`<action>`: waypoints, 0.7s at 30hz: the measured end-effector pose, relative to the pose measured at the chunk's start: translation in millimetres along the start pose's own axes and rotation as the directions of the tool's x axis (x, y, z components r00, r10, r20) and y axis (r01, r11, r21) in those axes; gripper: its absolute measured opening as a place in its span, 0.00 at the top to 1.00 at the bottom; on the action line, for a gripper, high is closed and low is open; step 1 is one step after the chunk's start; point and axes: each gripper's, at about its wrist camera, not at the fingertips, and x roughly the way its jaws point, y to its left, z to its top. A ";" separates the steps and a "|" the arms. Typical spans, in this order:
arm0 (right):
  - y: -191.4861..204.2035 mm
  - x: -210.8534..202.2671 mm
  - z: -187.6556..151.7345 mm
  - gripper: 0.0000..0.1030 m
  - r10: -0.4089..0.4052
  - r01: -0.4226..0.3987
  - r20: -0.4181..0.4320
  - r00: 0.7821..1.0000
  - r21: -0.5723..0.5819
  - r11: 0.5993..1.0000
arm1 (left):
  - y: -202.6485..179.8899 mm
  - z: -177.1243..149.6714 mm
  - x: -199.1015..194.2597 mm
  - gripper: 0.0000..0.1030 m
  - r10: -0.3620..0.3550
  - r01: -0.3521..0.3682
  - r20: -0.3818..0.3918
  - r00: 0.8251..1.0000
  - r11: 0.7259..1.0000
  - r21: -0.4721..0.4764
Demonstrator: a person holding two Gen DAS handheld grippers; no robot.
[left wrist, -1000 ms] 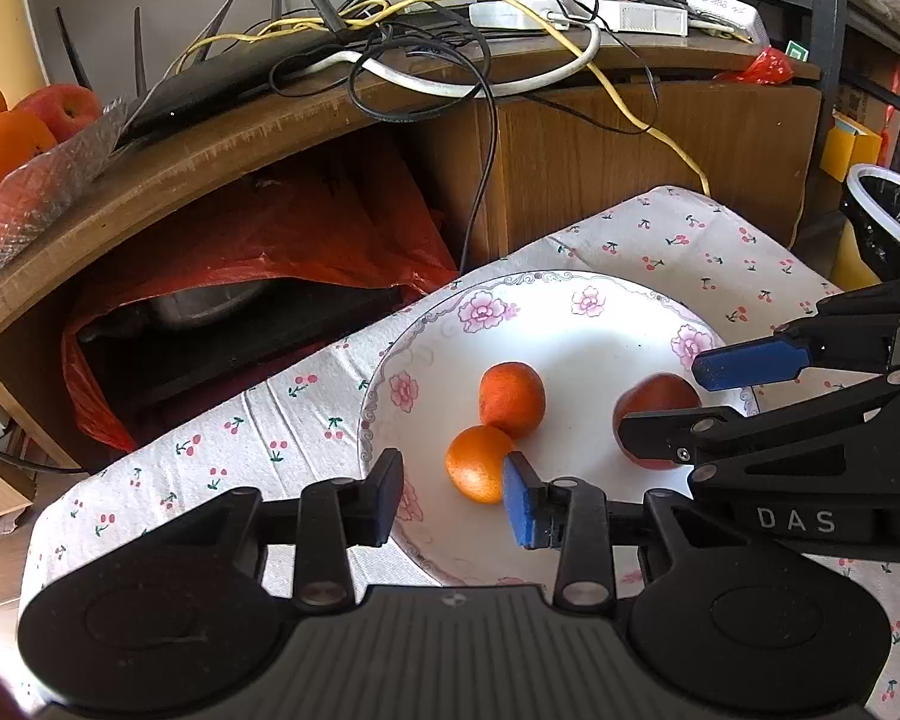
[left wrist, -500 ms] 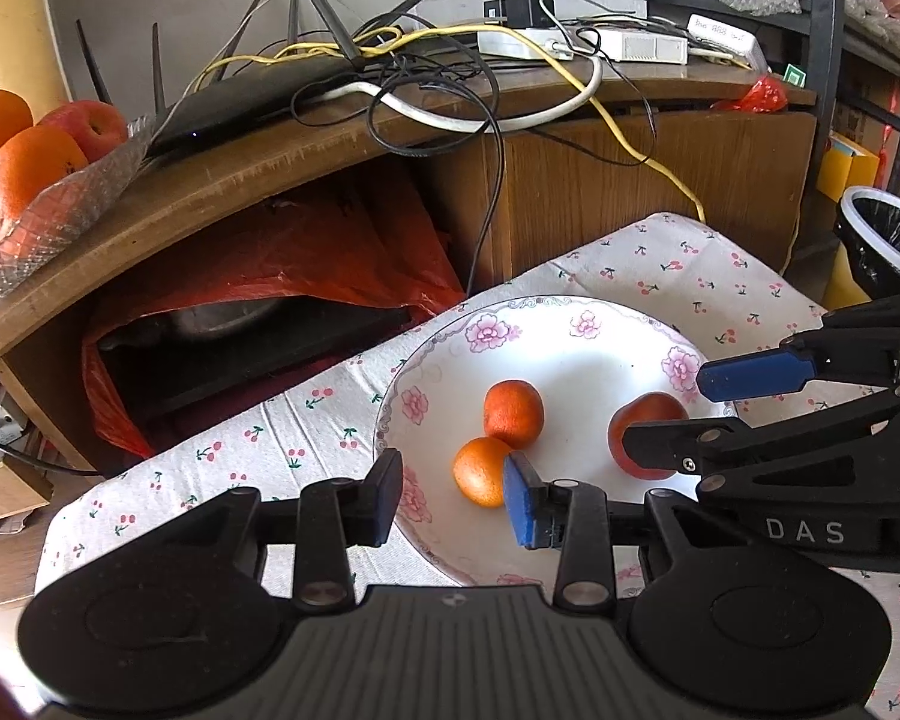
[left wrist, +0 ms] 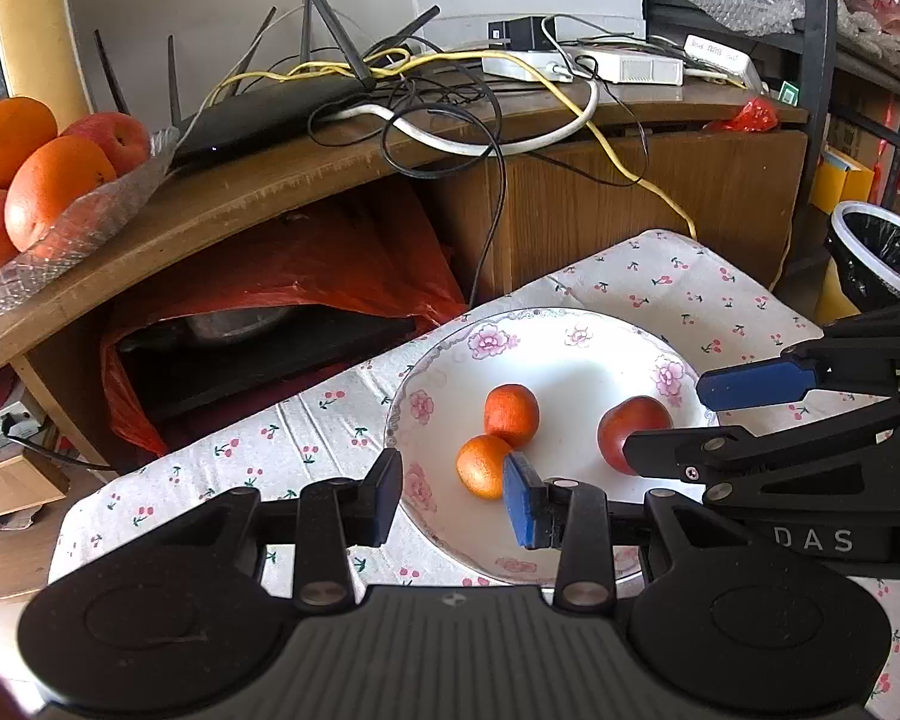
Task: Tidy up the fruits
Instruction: 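Open the left tool to release the tangerine while the right tool releases the dark red fruit, then grasp the small brown fruit with the left tool while the right tool grasps a tangerine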
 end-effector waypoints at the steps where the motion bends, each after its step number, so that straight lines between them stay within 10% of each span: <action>1: 0.7 -1.3 0.1 0.57 0.002 -0.002 0.001 1.000 -0.001 1.000 | 0.4 -0.5 -1.7 0.57 0.000 0.000 0.001 1.000 1.000 -0.001; 21: 23.2 -24.7 -18.1 0.57 0.043 -0.044 -0.027 0.999 -0.023 0.999 | 1.4 -25.4 -34.4 0.57 -0.007 0.007 -0.006 1.000 1.000 0.001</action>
